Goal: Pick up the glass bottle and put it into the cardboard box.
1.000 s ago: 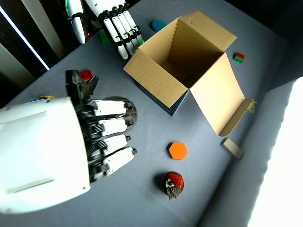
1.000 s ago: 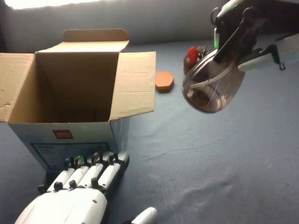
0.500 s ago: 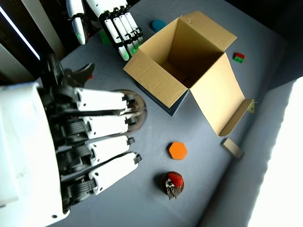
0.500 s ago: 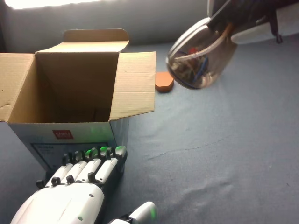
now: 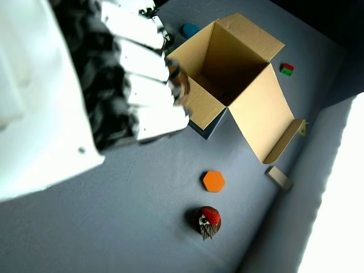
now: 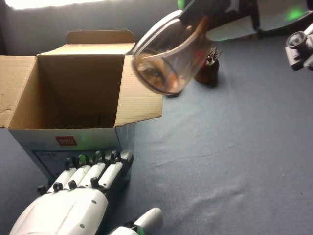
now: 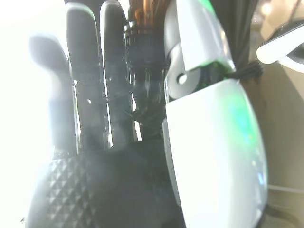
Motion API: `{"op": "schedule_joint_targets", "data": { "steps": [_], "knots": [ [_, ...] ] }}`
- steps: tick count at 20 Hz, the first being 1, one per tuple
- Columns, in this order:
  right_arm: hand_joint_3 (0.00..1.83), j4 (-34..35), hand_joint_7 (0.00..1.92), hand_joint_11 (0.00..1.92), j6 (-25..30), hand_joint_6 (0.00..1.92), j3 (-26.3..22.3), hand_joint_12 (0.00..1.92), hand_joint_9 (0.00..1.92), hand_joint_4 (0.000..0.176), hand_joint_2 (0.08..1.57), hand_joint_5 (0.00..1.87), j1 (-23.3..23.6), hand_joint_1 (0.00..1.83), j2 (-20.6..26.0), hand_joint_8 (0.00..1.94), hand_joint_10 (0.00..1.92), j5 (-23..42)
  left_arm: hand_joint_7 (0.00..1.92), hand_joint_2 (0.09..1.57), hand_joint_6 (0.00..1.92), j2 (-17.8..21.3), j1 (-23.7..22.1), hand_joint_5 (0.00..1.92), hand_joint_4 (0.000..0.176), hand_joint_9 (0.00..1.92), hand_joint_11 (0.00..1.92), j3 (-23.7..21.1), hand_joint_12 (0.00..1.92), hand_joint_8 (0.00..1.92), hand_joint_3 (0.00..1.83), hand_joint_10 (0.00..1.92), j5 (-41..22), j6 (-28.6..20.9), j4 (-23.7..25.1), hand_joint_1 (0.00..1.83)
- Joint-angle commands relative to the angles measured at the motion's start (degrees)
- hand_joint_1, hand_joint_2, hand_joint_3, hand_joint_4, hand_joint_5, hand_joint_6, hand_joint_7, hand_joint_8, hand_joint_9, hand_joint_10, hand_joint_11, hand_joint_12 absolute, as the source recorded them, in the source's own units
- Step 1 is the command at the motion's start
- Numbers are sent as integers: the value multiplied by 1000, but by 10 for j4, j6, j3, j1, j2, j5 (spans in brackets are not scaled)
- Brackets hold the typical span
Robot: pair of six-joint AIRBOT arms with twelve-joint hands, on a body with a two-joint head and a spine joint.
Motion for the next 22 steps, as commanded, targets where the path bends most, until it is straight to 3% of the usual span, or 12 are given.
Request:
{"op": "schedule_joint_targets", "data": {
  "steps": [1, 7, 12, 18, 22],
  "knots": [
    [2, 44, 1101, 802, -1, 1068, 1, 1602, 966, 0, 1112, 881, 5, 1247, -2, 951, 1146, 40, 8, 1271, 5, 2, -2, 14, 32, 0, 0, 1, 0, 3, 0, 0, -43, -4, 46, 0],
    [2, 123, 1101, 802, -80, 1067, 17, 1600, 967, 0, 1112, 881, -9, 1247, -57, 951, 1146, 69, 6, 1270, 4, 1, 3, 12, 33, 0, 0, 1, 0, 1, 0, 0, -43, -10, 46, 0],
    [1, 160, 1103, 803, -128, 1066, 51, 1599, 971, 0, 1111, 880, -22, 1249, -122, 953, 1146, 50, 6, 1272, 4, 0, 6, 14, 33, 0, 0, 1, 0, 1, 0, 0, -43, -12, 46, 0],
    [1, 183, 1100, 804, -141, 1052, 120, 1597, 974, 0, 1112, 880, -36, 1251, -203, 969, 1145, 24, 5, 1271, 4, -1, 6, 15, 32, 0, 0, 1, 0, 1, 0, 0, -40, -12, 46, 0],
    [1, 220, 1097, 805, -213, 1050, 130, 1596, 974, 0, 1112, 884, -46, 1249, -243, 971, 1144, 6, 6, 1269, 4, -1, 6, 16, 31, 0, 0, 0, 0, 1, 0, 0, -40, -12, 45, 0]
  ]
}}
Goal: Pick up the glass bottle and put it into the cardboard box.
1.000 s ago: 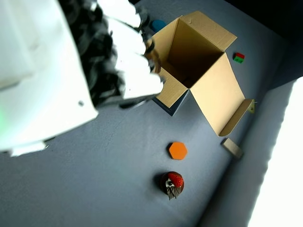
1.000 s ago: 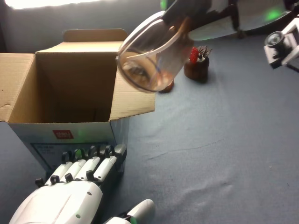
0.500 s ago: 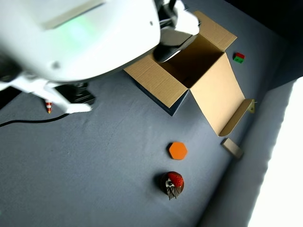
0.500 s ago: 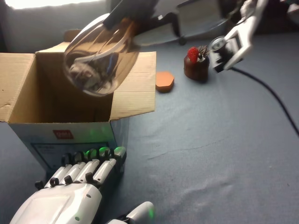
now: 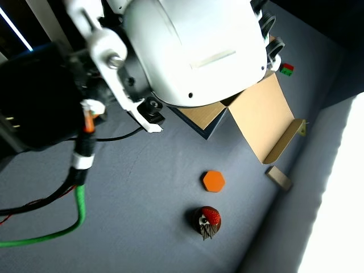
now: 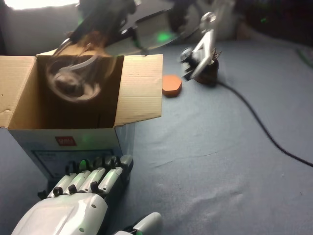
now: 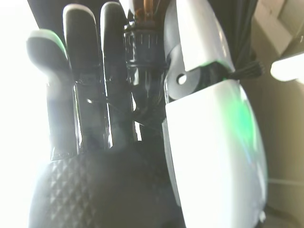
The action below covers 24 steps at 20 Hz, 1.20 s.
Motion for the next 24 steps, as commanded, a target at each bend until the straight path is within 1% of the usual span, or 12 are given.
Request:
{"op": "schedule_joint_targets", "data": {
  "steps": [1, 3, 7, 9, 11, 15, 18, 22, 24],
  "knots": [
    [1, 44, 1097, 811, -19, 1049, 0, 1597, 974, 0, 1112, 885, 5, 1249, -5, 972, 1144, 41, 6, 1269, 4, -1, -2, 16, 32, 0, 0, 0, 0, 1, 0, 0, -43, -5, 43, 0],
    [1, 46, 1096, 813, -67, 1049, 6, 1598, 975, 0, 1112, 885, 6, 1249, -37, 973, 1144, 8, 6, 1269, 4, -3, -3, 16, 32, 0, 0, -1, 0, 1, 0, 0, -40, -5, 41, 0],
    [1, 19, 1096, 814, -88, 1048, 8, 1598, 975, 0, 1112, 884, 10, 1249, -53, 973, 1144, -7, 9, 1268, 6, -3, -3, 21, 31, 0, 0, -1, 0, 2, 0, 0, -40, -6, 39, 0],
    [1, 13, 1096, 814, -114, 1048, 8, 1598, 975, 0, 1112, 884, 10, 1249, -62, 973, 1144, -22, 9, 1268, 6, -3, -2, 21, 31, 0, 0, -1, 0, 2, 0, 0, -40, -6, 38, 0],
    [1, 3, 1095, 811, -128, 1048, 9, 1596, 978, 0, 1113, 885, 10, 1249, -70, 975, 1146, -33, 16, 1267, 6, -3, -2, 23, 31, 0, 0, -1, 0, 5, 0, 0, -40, -6, 38, 0],
    [1, -15, 1094, 810, -132, 1049, 10, 1595, 978, 0, 1113, 886, 8, 1248, -81, 975, 1146, -43, 18, 1268, 6, -8, -2, 25, 30, 0, 0, 0, 0, 4, 0, 0, -37, -6, 37, 0],
    [1, -15, 1095, 820, -149, 1048, 9, 1595, 986, 0, 1113, 886, 5, 1249, -85, 977, 1148, -50, 20, 1269, 7, -9, -2, 28, 30, 0, 0, 0, 0, 4, 0, 0, -37, -6, 37, 0],
    [1, -18, 1094, 821, -149, 1049, 9, 1595, 986, 0, 1113, 886, 4, 1248, -84, 976, 1148, -50, 21, 1269, 6, -8, -2, 29, 30, 0, 0, -1, 0, 4, 0, 0, -40, -7, 37, 0],
    [1, -36, 1096, 814, -144, 1049, 9, 1593, 986, 0, 1113, 884, 2, 1250, -84, 975, 1148, -55, 20, 1268, 5, -8, -2, 27, 30, 0, 0, -1, 0, 3, 0, 0, -40, -7, 37, 0]
  ]
}}
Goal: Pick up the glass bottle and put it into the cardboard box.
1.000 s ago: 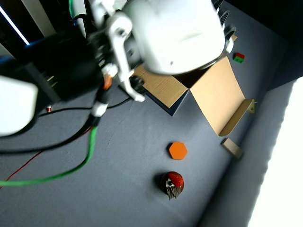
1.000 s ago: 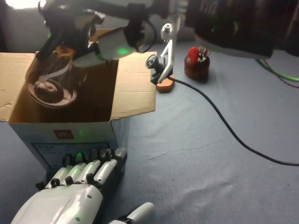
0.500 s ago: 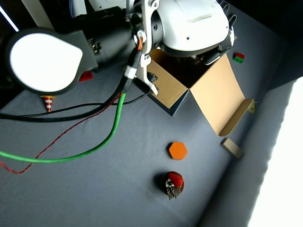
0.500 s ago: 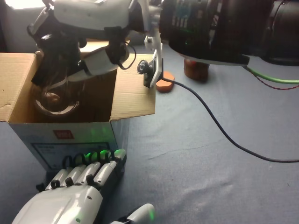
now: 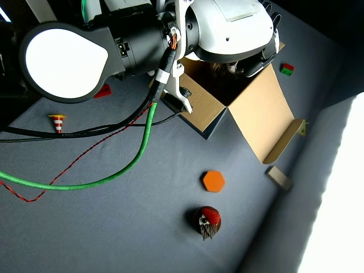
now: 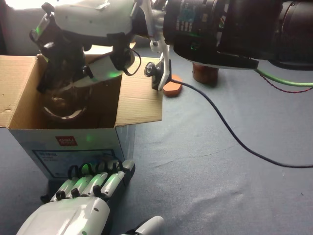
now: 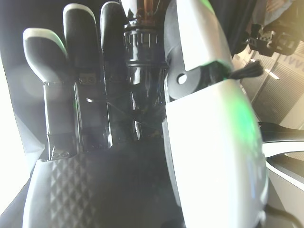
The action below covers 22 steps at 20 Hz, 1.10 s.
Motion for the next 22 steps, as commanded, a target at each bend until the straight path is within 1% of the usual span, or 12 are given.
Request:
{"op": "schedule_joint_targets", "data": {
  "steps": [1, 5, 6, 7, 8, 9, 10, 11, 12, 15, 18, 22],
  "knots": [
    [1, 9, 1097, 812, -1, 1048, -1, 1593, 986, 0, 1113, 884, 0, 1250, 2, 975, 1148, 45, 20, 1268, 4, -1, -2, 27, 30, 0, 0, -1, 0, 2, 0, 0, -43, -6, 45, 0],
    [0, 9, 1101, 809, -5, 1051, -1, 1583, 983, 0, 1112, 885, -2, 1249, 2, 961, 1118, 46, 17, 1269, 4, -1, -2, 27, 30, 0, 0, -1, 0, 0, 0, 0, -43, -7, 44, 0],
    [3, 9, 1080, 775, -5, 1115, -1, 1552, 969, 0, 1126, 840, -2, 1242, 2, 974, 1033, 46, 18, 1269, 2, -1, -2, 24, 31, 0, 0, -2, 0, 1, 0, 0, -43, -7, 43, 0],
    [8, 9, 985, 644, -6, 1288, -1, 1545, 842, 0, 1173, 741, -2, 1206, 3, 1057, 936, 46, 17, 1269, 0, -1, -2, 19, 31, 0, 0, -2, 0, 1, 0, 0, -43, -7, 43, 0],
    [0, 9, 781, 425, -8, 822, -1, 1559, 692, 0, 1146, 567, -2, 1092, 3, 688, 815, 46, 20, 1269, 1, -1, -2, 21, 31, 0, 0, -2, 0, 2, 0, 0, -43, -7, 43, 0],
    [0, 9, 746, 301, -11, 540, -1, 1548, 621, 0, 1138, 535, -2, 1030, 4, 416, 710, 46, 18, 1269, 0, -1, -2, 19, 31, 0, 0, -2, 0, 1, 0, 0, -43, -7, 42, 0],
    [0, 7, 734, 193, -11, 362, -1, 1515, 578, 0, 1131, 536, -3, 994, 4, 227, 601, 47, 20, 1270, 1, -1, -2, 20, 31, 0, 0, -3, 0, 1, 0, 0, -43, -7, 41, 0],
    [0, -2, 713, 92, -12, 237, -2, 1490, 538, 0, 1109, 541, -4, 978, 5, 108, 491, 47, 20, 1270, 1, -1, -2, 21, 31, 0, 0, -4, 0, 1, 0, 0, -43, -7, 34, 0],
    [0, -7, 689, 18, -14, 155, -3, 1479, 514, 0, 1096, 545, -5, 952, 6, 43, 402, 49, 19, 1270, 1, -1, -2, 20, 31, 0, 0, -6, 0, 1, 0, 0, -43, -7, 31, 0],
    [0, -7, 599, 0, -14, 24, -3, 1302, 496, 0, 1061, 480, -4, 860, 10, 0, 210, 53, 20, 1269, 1, 0, -5, 20, 31, 0, 0, -12, 0, 1, 0, 0, -43, -7, 23, 0],
    [0, -7, 555, 0, -10, 0, -9, 1229, 475, 0, 1042, 426, -3, 818, 18, 0, 156, 54, 19, 1270, 6, 4, -15, 32, 30, 0, 0, -21, 0, 1, 0, 0, -43, -4, 4, 0],
    [0, -8, 510, 0, 0, 0, -60, 1172, 444, 0, 1028, 388, 2, 800, 69, 0, 118, 56, 19, 1270, 4, 20, -29, 29, 31, 0, 0, -45, 0, 0, 0, 0, -45, 12, -43, 0]
  ]
}}
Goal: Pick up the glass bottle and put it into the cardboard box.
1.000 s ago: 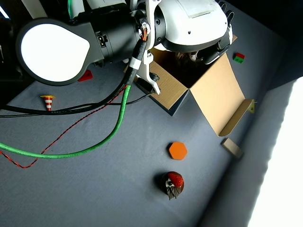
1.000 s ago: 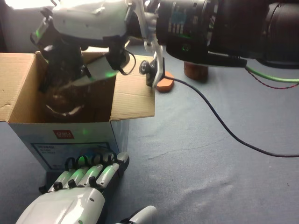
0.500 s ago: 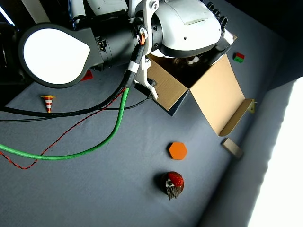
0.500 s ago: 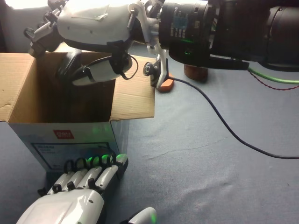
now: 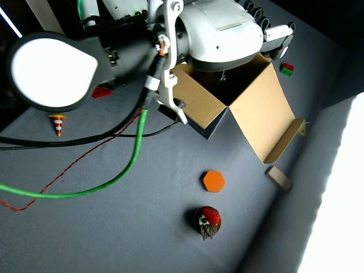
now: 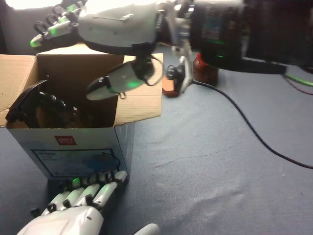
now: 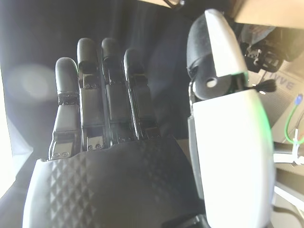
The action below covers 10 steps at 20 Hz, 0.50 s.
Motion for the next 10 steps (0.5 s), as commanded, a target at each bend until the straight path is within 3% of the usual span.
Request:
{"op": "schedule_joint_targets", "data": {
  "steps": [1, 5, 7, 10],
  "knots": [
    [0, 16, 510, 0, 10, 0, -10, 1172, 444, 0, 1028, 388, 12, 800, 13, 0, 118, 52, 19, 1270, 4, 3, -7, 29, 31, 0, 0, -4, 0, 0, 0, 0, -42, 2, 38, 0],
    [0, 14, 490, 0, 86, 1, -82, 1100, 408, 0, 1014, 374, 30, 772, 106, 0, 81, 31, 19, 1270, 3, 21, -48, 28, 29, 0, 0, -32, 0, 0, 0, 0, -78, 14, -34, 0],
    [0, 16, 492, 0, 137, 1, -138, 1097, 409, 0, 1011, 374, 40, 767, 170, 1, 79, -9, 19, 1270, 6, 23, -90, 35, 29, 0, 0, -43, 0, 0, 0, 0, -89, 31, -73, 0],
    [0, 17, 514, 0, 139, 15, -207, 1124, 439, 0, 1018, 413, 44, 640, 229, 8, 81, -70, 46, 1270, 14, 20, -156, 58, 28, 0, 0, -54, 0, 11, 0, 0, -98, 80, -120, 0]
  ]
}}
